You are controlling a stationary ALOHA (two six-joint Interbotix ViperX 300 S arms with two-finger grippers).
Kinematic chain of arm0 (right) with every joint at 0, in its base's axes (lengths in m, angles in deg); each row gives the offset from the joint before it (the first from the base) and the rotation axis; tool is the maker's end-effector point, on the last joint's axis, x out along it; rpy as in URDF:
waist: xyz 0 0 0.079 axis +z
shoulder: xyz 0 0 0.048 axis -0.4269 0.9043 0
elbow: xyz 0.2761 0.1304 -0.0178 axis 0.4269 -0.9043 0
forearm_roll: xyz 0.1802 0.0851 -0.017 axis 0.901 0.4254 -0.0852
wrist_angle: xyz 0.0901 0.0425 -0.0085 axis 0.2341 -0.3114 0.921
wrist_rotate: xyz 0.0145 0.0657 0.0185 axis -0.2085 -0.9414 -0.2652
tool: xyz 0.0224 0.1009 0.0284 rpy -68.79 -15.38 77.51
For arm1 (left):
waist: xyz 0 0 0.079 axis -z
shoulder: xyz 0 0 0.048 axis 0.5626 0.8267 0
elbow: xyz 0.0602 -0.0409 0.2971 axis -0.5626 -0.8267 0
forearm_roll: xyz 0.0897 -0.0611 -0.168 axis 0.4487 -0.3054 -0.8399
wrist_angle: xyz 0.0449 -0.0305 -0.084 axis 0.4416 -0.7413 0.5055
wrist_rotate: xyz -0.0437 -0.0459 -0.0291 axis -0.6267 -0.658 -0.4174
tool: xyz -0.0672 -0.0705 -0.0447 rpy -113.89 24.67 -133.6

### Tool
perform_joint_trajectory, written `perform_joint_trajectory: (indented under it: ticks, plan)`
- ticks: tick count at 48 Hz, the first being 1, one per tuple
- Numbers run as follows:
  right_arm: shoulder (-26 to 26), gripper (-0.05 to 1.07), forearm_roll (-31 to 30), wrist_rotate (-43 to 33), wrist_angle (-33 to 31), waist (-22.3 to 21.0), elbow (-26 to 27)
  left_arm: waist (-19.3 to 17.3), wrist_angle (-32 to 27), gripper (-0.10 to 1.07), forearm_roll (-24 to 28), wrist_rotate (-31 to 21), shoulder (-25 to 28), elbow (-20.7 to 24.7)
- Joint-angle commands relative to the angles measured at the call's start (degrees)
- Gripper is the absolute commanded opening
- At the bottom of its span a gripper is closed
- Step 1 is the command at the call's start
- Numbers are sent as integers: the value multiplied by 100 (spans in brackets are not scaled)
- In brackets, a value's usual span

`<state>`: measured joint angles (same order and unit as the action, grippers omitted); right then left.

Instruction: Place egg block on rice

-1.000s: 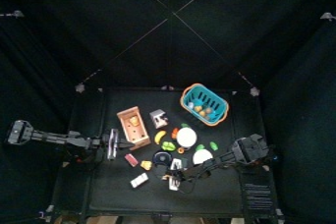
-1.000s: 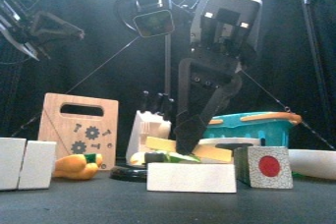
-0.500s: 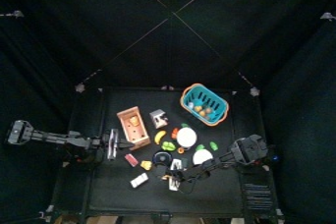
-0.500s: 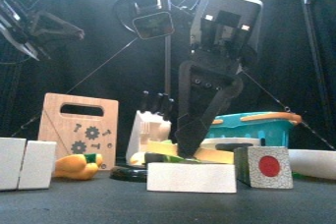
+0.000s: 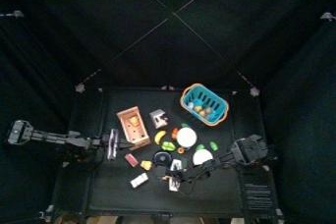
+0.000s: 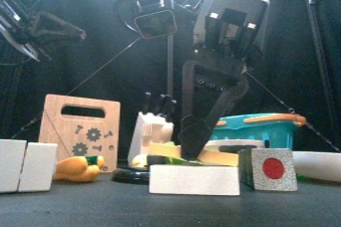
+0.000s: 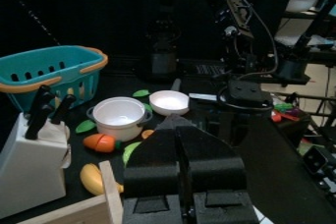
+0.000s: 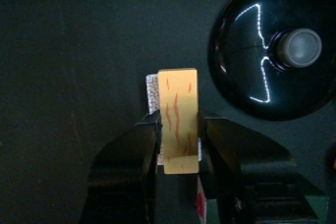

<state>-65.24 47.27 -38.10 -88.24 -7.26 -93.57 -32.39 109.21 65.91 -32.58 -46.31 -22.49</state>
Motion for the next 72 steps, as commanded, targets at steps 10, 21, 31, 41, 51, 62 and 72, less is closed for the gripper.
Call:
perform_joint_trajectory:
  ticks: [10,21,31,41,51,62,72]
  plan:
    - [-114,76,0,0,0,0,132,-18,35,20,-9,0,18,70]
    - [-114,83,9,0,-79,9,149,-9,35,20,-9,-9,18,62]
    - [-176,83,-26,9,-132,9,220,-9,35,20,-9,0,18,62]
    - [-211,83,-44,9,-167,9,220,-9,35,20,-9,-9,18,53]
    - [-229,82,-44,9,-246,0,229,-9,35,20,-9,-9,18,53]
    - [-316,81,-88,9,-281,-9,237,-9,35,20,-9,-9,18,53]
    - [-378,72,-141,9,-281,0,237,-9,35,20,-9,-9,18,53]
